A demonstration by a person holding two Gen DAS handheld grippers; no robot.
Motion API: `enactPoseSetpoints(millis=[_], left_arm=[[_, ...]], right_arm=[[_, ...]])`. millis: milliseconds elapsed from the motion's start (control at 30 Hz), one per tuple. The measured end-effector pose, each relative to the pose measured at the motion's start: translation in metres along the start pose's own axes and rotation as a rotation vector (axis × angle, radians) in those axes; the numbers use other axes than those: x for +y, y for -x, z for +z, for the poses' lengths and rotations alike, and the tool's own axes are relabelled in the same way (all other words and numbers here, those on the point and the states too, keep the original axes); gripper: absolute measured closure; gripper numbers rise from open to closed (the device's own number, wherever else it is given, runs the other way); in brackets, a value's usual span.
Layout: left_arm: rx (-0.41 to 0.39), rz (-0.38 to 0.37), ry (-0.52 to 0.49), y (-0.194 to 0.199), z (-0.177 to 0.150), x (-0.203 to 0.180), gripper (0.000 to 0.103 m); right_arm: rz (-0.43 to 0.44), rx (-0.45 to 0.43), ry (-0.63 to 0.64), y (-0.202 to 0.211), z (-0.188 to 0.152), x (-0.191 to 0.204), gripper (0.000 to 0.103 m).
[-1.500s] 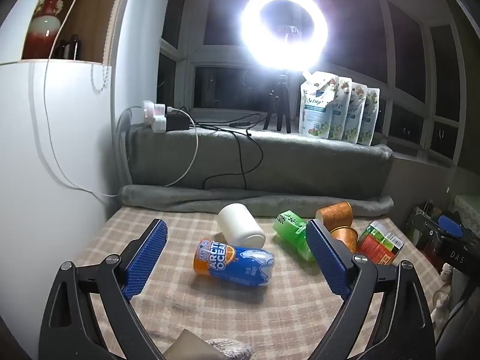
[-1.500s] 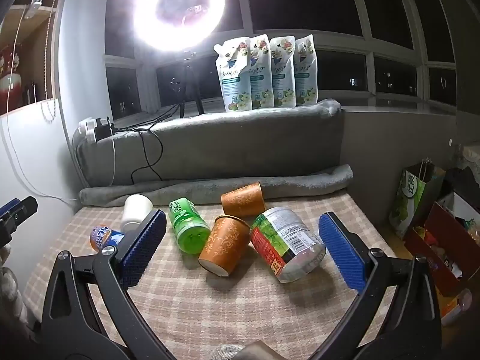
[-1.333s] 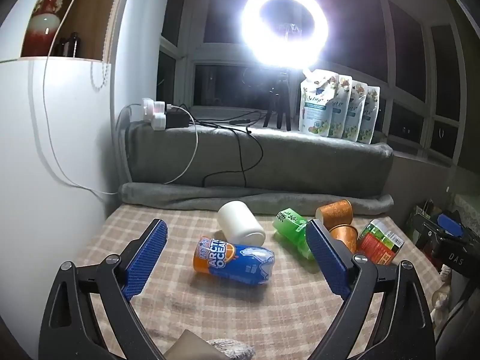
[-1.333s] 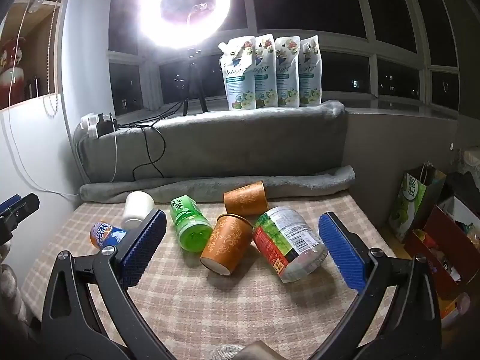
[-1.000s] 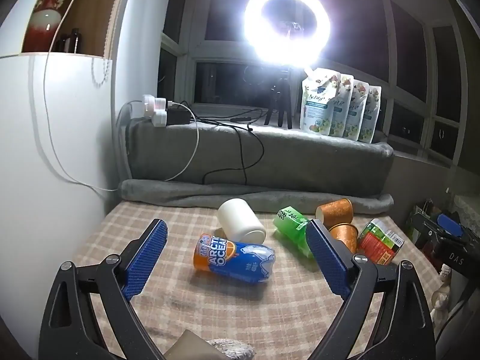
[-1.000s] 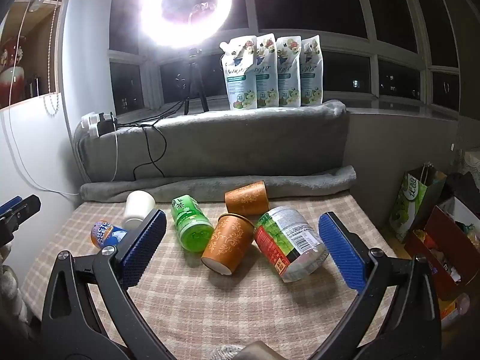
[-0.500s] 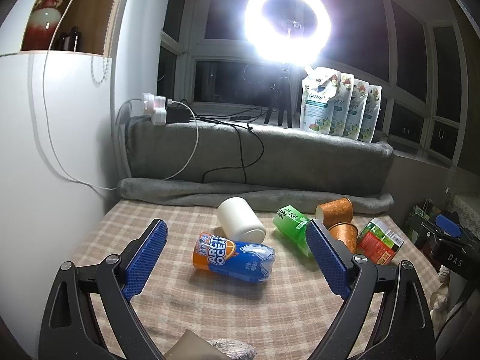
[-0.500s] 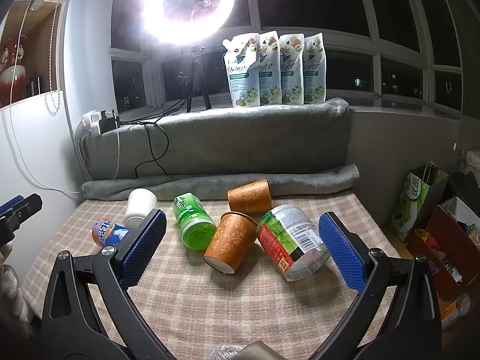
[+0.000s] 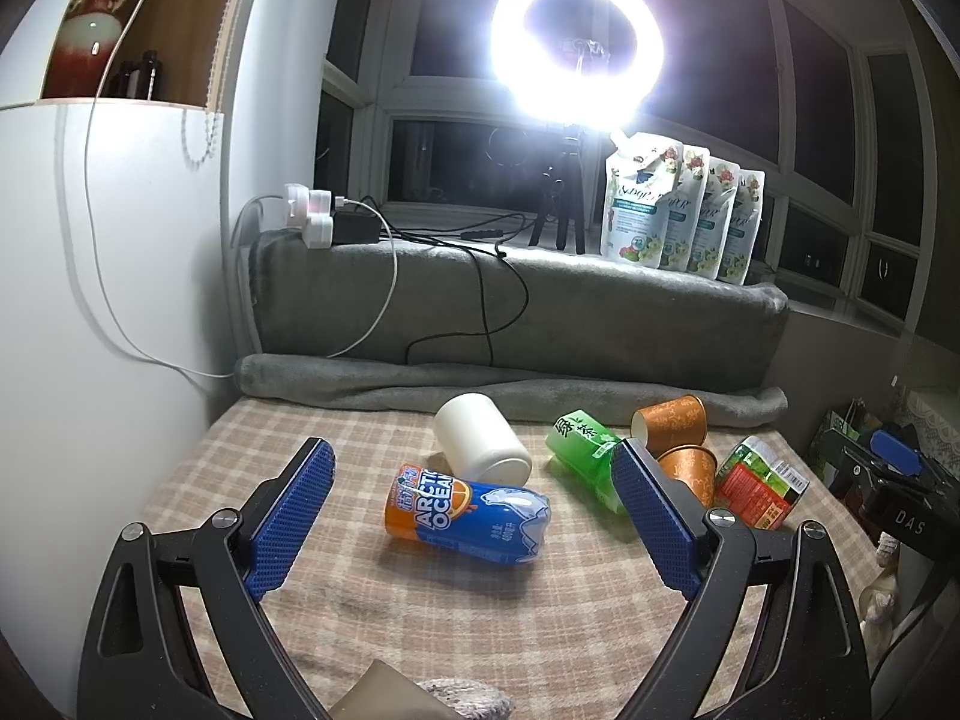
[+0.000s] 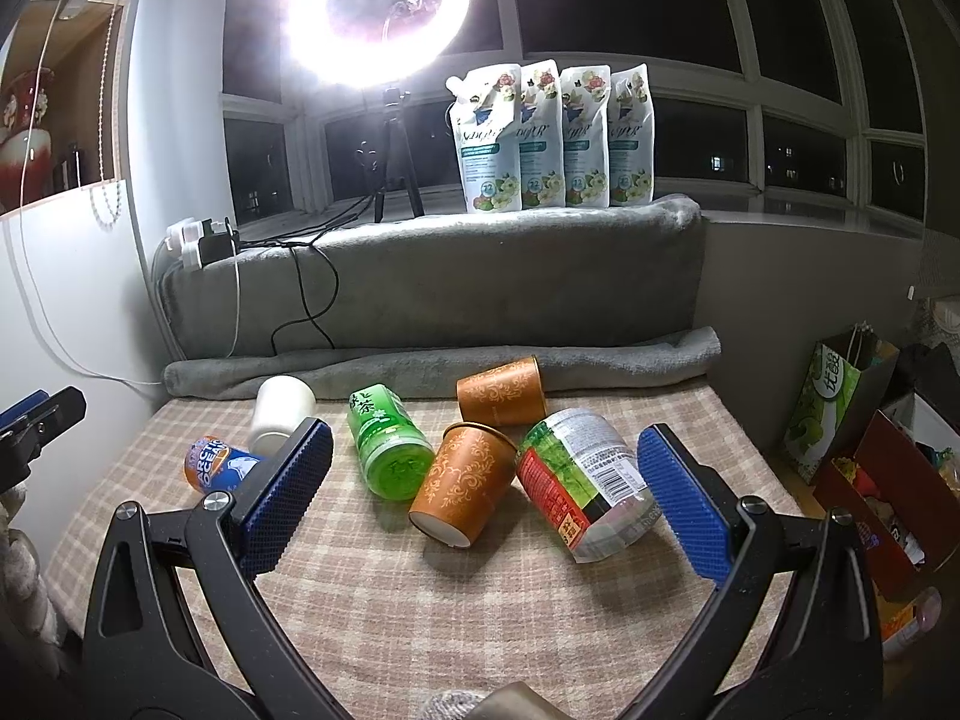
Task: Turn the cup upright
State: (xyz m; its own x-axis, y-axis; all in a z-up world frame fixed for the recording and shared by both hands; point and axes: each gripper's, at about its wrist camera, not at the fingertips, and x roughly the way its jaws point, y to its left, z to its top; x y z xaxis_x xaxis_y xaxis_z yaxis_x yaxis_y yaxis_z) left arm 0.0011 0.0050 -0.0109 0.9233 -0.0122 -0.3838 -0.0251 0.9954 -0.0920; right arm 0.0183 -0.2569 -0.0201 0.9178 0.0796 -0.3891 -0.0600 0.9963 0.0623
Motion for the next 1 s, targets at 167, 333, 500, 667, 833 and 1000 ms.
enactPoseSetpoints(millis=[167,333,500,667,833,1000], left_arm=[[0.001,0.0,0.0,-0.0001,0.0006,0.0002,0.009],[0.002,0.0,0.001,0.0,0.0006,0.0003,0.009],[0.002,-0.002,0.0,-0.0008,0.0007,0.0004,0.009],[0.004,-0.002,0.001,-0.0015,-0.0001,-0.0001,0.009],[0.005,-0.001,0.0,-0.0018,-0.0004,0.0,0.009],[0.005,-0.002,0.0,-0.0018,0.0002,0.0003,0.009]], right_arm=[[0.0,0.001,-0.001,0.0,0.0007,-0.0004,0.0],[0.0,0.002,-0.001,-0.0009,-0.0002,0.001,0.0],[0.0,0.003,-0.001,-0.001,0.0,0.0008,0.0],[0.001,0.004,-0.002,-0.001,0.0003,-0.0001,0.0],[0.007,0.008,-0.002,-0.0032,-0.0024,0.0028,0.0],[0.018,0.015,0.0,-0.0064,-0.0053,0.0047,0.0]])
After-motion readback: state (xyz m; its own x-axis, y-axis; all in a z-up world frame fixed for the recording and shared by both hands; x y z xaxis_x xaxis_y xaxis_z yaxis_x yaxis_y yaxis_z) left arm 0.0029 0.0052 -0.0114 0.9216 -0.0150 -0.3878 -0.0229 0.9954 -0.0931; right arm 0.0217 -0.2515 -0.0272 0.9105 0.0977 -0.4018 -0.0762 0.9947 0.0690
